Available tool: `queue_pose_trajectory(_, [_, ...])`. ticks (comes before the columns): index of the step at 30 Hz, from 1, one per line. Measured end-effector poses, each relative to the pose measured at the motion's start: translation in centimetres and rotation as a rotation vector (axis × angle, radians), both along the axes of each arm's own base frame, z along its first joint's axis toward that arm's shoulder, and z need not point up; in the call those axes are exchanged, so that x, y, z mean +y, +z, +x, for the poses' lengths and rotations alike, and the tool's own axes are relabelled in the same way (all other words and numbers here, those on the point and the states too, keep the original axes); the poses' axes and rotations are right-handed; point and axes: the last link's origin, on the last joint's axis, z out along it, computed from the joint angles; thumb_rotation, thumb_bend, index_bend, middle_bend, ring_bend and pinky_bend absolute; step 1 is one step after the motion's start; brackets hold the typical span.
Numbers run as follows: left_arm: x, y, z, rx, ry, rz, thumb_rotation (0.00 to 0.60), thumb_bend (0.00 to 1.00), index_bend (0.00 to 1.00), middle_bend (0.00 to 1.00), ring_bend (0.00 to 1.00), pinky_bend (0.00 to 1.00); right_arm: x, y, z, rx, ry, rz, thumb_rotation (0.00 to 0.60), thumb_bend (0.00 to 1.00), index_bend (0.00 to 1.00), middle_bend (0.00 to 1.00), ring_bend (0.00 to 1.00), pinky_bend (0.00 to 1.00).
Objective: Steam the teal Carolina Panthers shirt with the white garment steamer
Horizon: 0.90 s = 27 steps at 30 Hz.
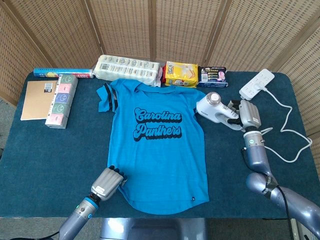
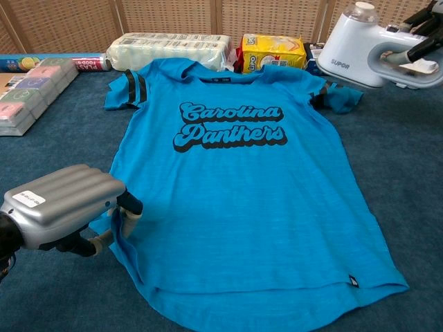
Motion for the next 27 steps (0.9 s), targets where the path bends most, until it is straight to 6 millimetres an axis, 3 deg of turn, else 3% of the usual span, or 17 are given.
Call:
queue_pose_trajectory(5, [0.0, 0.1, 0.0, -0.005, 0.002, 0.003, 0.6, 0.49, 0.63, 0.62, 0.48, 0.37, 0.2, 0.8, -0.7, 0.044, -0.023, -0.012, 0.6, 0.38, 0.7, 0.76, 0.85, 0.87])
queue_pose_trajectory(11, [0.1, 0.1, -0.2, -0.002, 0.005, 0.001, 0.6, 0.49, 0.63, 0.62, 0.48, 0.37, 1.2, 0.3, -0.2, 0.015, -0.014, 0.021, 0.6, 0.38, 0.7, 0.76, 0.85, 0.87])
queue_pose_trajectory(27, [0.3, 0.3, -0.4, -0.017, 0.026, -0.013, 0.6, 0.49, 0.63, 0.62, 0.48, 0.37, 6.9, -4.8, 3.3, 0.001, 0.084, 0.234, 0.6, 0.38, 0.69, 0.75, 0.85, 0.86])
